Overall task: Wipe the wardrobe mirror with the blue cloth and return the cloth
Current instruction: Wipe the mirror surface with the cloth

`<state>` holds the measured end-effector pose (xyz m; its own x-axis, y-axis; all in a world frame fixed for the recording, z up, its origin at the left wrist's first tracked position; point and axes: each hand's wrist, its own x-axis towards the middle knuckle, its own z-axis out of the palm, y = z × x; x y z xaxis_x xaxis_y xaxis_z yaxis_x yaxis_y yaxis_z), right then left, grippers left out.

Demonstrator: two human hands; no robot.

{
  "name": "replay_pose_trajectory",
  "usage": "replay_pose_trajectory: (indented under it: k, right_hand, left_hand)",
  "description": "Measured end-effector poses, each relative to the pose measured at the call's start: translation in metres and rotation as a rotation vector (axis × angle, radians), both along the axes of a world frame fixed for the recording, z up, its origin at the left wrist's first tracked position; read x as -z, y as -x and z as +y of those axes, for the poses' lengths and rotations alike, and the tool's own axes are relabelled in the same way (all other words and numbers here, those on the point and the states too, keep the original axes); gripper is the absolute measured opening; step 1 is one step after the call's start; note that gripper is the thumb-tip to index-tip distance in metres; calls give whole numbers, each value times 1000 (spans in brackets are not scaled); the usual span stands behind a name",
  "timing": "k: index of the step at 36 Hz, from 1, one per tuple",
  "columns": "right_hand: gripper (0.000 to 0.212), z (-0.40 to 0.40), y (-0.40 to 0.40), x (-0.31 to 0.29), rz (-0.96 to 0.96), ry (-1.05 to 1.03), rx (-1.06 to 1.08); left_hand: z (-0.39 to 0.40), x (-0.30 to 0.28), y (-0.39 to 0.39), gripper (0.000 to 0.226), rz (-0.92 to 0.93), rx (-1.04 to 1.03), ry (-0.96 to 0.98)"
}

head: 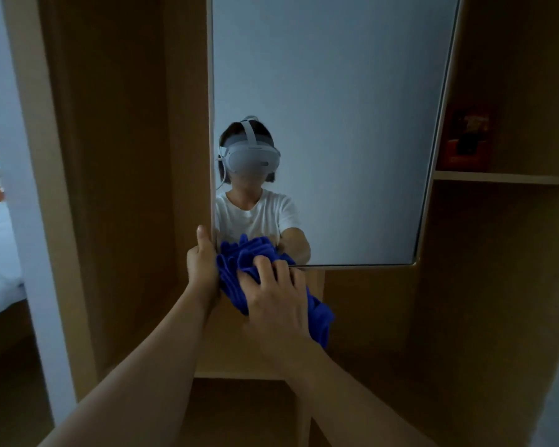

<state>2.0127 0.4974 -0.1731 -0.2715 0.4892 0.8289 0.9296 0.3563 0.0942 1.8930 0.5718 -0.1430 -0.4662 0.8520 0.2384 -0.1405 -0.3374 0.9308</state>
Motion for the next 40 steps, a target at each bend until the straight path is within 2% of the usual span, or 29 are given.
replay_pose_trajectory:
  k: [4,11,15,20,23,26,30,33,35,40]
  right_hand:
    - [33,0,13,-2,-21,3,-1]
    - [41,4,2,-2,-124,-23,-62]
    - [33,7,-9,-10,-236,-77,-88]
    - [30,11,7,-63,-172,-164,-89]
    - [33,15,13,-109,-120,-234,-44]
    - [33,17,12,-133,-146,-279,20]
    - [26,17,9,-106,-210,-255,-40]
    - [23,16,5,-63,-288,-195,-78]
    - [25,16,4,-39,-327,-166,-66]
    - [26,17,8,-25,-222,-69,-93]
  left_hand:
    - [-3,0,6,56,3,86,21]
    - [-13,0,6,51,-148,231,75]
    - [-22,0,7,55,-187,292,66]
    - [-25,3,7,63,-181,330,8]
    - [-25,1,6,65,-206,310,47]
    - [-24,1,6,66,-198,286,77]
    - [-24,-1,5,67,-198,297,70]
    - [-18,4,6,52,-231,297,29]
    - [-15,7,9,51,-263,317,55]
    - [-6,11,15,54,-254,354,96]
